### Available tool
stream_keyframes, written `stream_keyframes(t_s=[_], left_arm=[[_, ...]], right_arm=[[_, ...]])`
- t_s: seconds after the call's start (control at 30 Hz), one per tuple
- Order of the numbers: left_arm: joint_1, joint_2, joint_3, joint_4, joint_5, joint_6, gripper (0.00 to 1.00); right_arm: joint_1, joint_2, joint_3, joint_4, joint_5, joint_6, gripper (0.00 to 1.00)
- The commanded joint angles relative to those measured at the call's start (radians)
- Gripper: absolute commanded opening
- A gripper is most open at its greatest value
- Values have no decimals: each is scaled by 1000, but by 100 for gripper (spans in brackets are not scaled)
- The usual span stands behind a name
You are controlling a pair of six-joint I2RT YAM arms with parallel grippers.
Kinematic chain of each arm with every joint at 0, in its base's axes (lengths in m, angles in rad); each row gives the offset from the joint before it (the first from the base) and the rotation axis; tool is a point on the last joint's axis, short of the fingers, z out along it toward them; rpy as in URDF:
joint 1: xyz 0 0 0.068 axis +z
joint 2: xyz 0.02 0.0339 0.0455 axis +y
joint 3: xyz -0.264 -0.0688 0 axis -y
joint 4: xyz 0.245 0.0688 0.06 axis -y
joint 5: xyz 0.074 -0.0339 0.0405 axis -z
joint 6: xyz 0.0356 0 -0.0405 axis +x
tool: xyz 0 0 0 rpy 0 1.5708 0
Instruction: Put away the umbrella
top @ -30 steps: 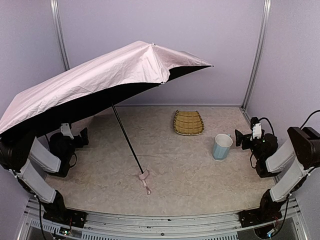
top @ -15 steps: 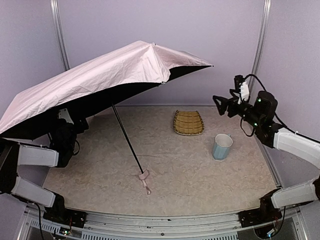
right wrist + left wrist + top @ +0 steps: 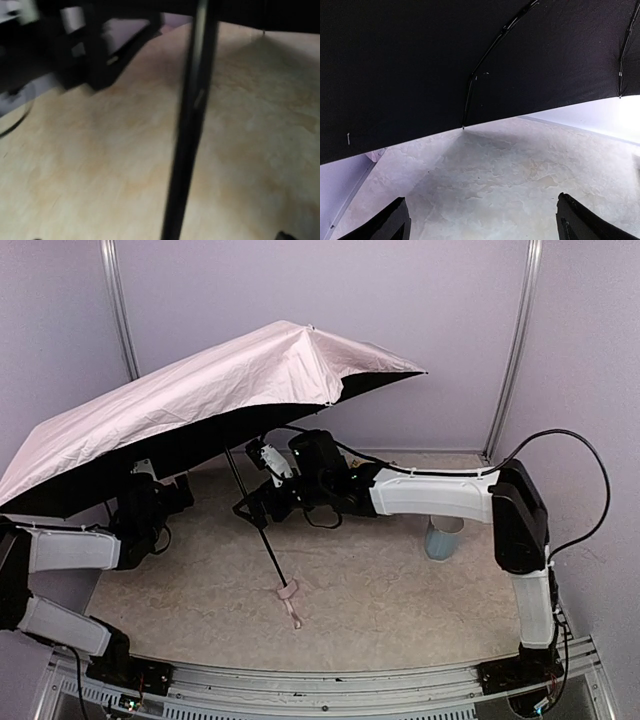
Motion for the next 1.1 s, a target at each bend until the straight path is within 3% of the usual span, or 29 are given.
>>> stream_keyframes(t_s=[0.0, 0.1, 0.27, 0.37, 0.6, 0.83, 0.97, 1.07], left_arm=[[-11, -46, 3, -50, 39, -72, 99], [-16, -64, -1, -49, 78, -90, 99], [-37, -87, -2, -63, 131, -106, 99], [-64, -116, 0, -81, 155, -103, 98], [-122, -283, 10, -143, 293, -73, 91], [-173, -329, 92, -209, 554, -54, 83], [-251, -317, 110, -137, 842, -68, 90], [-331, -287, 73, 11, 889, -129, 97]], right_arm=[[1, 157, 258, -197, -18, 72, 95], [7, 201, 284, -161, -53, 102, 76], [8, 202, 257, -76, -71, 168, 34], [8, 182, 263, -51, -78, 189, 15], [-19, 18, 184, 155, -192, 293, 1], [-21, -147, 34, 443, -192, 349, 0], [-21, -208, -21, 553, -197, 395, 0], [-19, -230, -96, 657, -195, 469, 0]])
